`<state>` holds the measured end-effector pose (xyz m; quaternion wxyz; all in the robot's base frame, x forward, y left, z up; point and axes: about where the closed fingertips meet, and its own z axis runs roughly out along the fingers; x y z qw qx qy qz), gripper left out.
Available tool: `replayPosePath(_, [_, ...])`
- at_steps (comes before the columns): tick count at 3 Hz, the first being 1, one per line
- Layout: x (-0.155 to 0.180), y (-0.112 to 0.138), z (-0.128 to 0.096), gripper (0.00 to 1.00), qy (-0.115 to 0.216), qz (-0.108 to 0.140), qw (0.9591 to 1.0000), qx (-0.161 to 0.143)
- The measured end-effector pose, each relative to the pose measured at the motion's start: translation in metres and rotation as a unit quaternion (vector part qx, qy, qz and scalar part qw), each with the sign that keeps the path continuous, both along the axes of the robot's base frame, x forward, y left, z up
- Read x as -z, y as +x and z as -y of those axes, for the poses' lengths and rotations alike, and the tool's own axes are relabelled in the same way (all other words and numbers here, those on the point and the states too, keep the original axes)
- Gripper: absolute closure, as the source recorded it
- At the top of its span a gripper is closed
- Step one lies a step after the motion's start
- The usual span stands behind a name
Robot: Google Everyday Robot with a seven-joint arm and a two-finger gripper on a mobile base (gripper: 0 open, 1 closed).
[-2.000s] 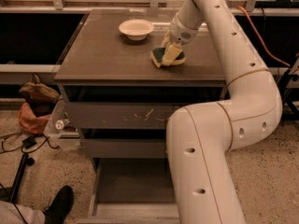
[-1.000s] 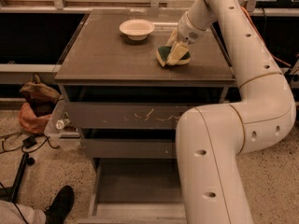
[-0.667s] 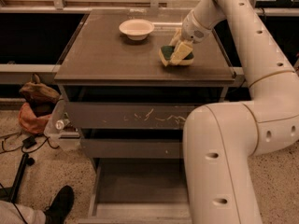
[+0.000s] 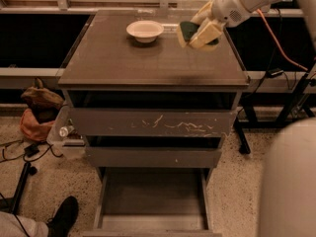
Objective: Place sponge into bottom drawer
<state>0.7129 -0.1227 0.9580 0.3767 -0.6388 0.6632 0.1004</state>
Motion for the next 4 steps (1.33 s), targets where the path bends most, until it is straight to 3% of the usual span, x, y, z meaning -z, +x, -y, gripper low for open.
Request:
replayPosePath(1, [-0.046, -0.050, 0.016, 1.00, 0.036, 0.051, 0.9980, 0.010])
replayPosePath(2, [-0.020, -0.099, -0.004, 1.00, 0.072, 0.026, 0.9968, -0.021])
replayPosePath(3, [0.013, -0.115, -0.023, 1.00, 0.072, -0.011, 0.9965, -0.040])
replayPosePath(4, [0.014, -0.115, -0.023, 1.00, 0.072, -0.011, 0.9966, -0.040])
